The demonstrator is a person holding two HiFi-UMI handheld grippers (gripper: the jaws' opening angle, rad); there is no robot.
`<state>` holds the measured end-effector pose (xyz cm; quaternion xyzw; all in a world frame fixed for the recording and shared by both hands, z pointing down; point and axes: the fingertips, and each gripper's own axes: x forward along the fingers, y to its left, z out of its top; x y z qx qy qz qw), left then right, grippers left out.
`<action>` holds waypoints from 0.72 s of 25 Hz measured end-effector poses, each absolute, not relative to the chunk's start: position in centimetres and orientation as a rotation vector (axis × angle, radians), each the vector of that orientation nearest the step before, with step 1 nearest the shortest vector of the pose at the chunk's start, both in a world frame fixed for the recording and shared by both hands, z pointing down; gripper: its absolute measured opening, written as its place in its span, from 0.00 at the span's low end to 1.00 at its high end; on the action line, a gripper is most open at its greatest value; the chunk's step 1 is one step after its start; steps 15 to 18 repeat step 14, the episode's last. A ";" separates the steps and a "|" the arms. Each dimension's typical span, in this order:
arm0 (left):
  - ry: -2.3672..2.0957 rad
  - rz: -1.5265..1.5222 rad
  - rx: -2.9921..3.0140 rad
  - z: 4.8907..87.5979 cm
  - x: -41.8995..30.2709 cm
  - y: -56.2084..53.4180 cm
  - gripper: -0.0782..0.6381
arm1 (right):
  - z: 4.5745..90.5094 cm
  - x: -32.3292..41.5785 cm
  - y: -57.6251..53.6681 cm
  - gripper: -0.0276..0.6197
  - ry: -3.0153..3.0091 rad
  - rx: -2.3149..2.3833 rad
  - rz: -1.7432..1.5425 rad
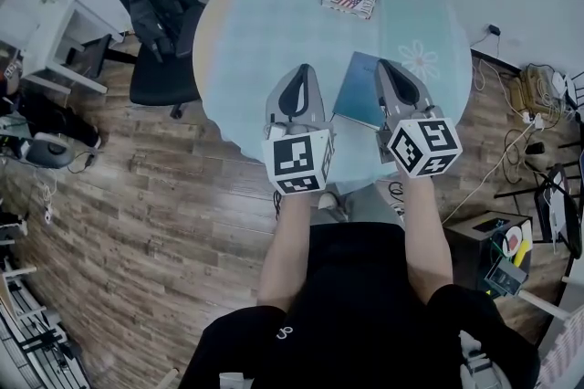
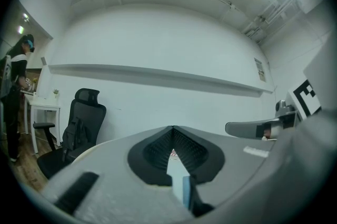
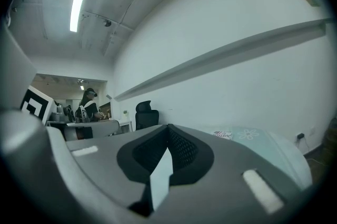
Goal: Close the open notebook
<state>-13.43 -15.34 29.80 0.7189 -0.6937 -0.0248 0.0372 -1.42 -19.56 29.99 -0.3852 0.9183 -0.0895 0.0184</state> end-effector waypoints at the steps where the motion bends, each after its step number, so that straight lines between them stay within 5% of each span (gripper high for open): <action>1: -2.128 -0.073 2.211 29.8 -13.3 -15.5 0.10 | 29.9 -1.3 -19.6 0.05 2.852 -1.200 -0.273; 18: -2.085 -0.058 2.232 30.3 -12.2 -17.4 0.10 | 29.8 -0.1 -21.1 0.05 2.868 -1.235 -0.240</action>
